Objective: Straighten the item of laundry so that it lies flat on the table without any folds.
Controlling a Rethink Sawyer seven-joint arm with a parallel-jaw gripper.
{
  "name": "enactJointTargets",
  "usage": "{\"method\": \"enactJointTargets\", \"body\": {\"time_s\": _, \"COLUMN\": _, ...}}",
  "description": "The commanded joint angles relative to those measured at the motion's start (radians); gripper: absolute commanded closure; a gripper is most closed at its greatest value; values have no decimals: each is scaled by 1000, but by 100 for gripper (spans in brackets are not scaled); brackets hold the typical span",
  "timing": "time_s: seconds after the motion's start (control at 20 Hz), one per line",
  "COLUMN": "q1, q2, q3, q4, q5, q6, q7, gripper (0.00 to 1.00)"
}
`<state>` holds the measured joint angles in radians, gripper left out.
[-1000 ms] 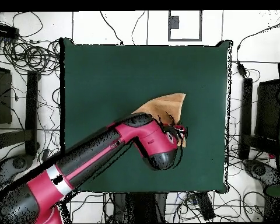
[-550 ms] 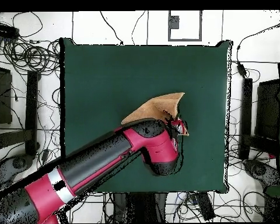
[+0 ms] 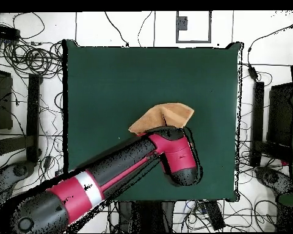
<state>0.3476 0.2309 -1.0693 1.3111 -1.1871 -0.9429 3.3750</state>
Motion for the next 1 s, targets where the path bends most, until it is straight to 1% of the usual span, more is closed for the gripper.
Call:
{"method": "enactJointTargets", "body": {"time_s": 0.05, "q1": -29, "q2": -28, "q3": 380, "q4": -120, "q5": -211, "q6": -289, "q7": 919, "gripper": 100}}
{"method": "enactJointTargets", "body": {"time_s": 0.1, "q1": -24, "q2": -34, "q3": 389, "q4": -112, "q5": -224, "q6": -297, "q7": 970, "gripper": 100}}
{"method": "enactJointTargets", "body": {"time_s": 0.2, "q1": -11, "q2": -47, "q3": 407, "q4": -94, "q5": -268, "q6": -351, "q7": 1121, "gripper": 100}}
{"method": "enactJointTargets", "body": {"time_s": 0.35, "q1": 9, "q2": -58, "q3": 422, "q4": -71, "q5": -308, "q6": -400, "q7": 1244, "gripper": 100}}
{"method": "enactJointTargets", "body": {"time_s": 0.4, "q1": 14, "q2": -62, "q3": 426, "q4": -64, "q5": -314, "q6": -405, "q7": 1261, "gripper": 100}}
{"method": "enactJointTargets", "body": {"time_s": 0.45, "q1": 23, "q2": -71, "q3": 435, "q4": -51, "q5": -331, "q6": -437, "q7": 1321, "gripper": 100}}
{"method": "enactJointTargets", "body": {"time_s": 0.6, "q1": 39, "q2": -59, "q3": 421, "q4": 4, "q5": -323, "q6": -495, "q7": 1347, "gripper": 100}}
{"method": "enactJointTargets", "body": {"time_s": 0.7, "q1": 54, "q2": -45, "q3": 405, "q4": 51, "q5": -300, "q6": -539, "q7": 1359, "gripper": 100}}
{"method": "enactJointTargets", "body": {"time_s": 1.0, "q1": 91, "q2": -38, "q3": 411, "q4": 203, "q5": -264, "q6": -594, "q7": 1383, "gripper": 100}}
